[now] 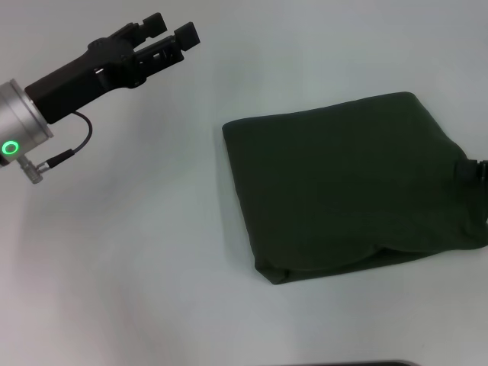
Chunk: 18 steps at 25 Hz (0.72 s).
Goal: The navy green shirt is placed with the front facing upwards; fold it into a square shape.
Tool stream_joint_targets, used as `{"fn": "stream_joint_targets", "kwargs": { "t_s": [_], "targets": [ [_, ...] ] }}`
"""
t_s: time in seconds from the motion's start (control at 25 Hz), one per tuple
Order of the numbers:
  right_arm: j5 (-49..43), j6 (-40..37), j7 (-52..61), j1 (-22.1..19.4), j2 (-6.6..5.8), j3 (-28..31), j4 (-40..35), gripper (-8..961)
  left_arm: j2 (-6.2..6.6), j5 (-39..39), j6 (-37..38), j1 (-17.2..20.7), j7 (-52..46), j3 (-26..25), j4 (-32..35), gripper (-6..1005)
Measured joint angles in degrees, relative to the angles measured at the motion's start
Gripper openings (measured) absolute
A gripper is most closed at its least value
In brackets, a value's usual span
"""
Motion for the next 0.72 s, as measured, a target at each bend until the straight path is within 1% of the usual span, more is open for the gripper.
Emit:
{"fn": "stream_joint_targets", "kwargs": {
  "t_s": [0.16, 0.32, 0.44, 0.72],
  "targets": [
    [-0.5, 2.4, 0.8, -0.3, 0.2, -1.6, 0.3, 258, -0.04, 0.0, 0.0, 0.1, 0.1, 0.0, -0.1, 905],
    [-2.6, 4.9, 1.1, 0.2, 0.24, -2.2, 1.9, 173, -0.04, 0.0, 0.0, 0.2, 0.2, 0.0, -0.1, 905],
    [-3.1, 5.8, 1.1, 0.4, 0.3, -2.0, 2.1, -1, -0.04, 0.0, 0.0, 0.2, 0.2, 0.0, -0.1, 905],
    [-3.1, 8.3, 1.3, 0.3, 0.52, -1.9, 2.1, -1, -0.04, 0.0, -0.1, 0.2, 0.2, 0.0, -0.1, 905]
  ]
}}
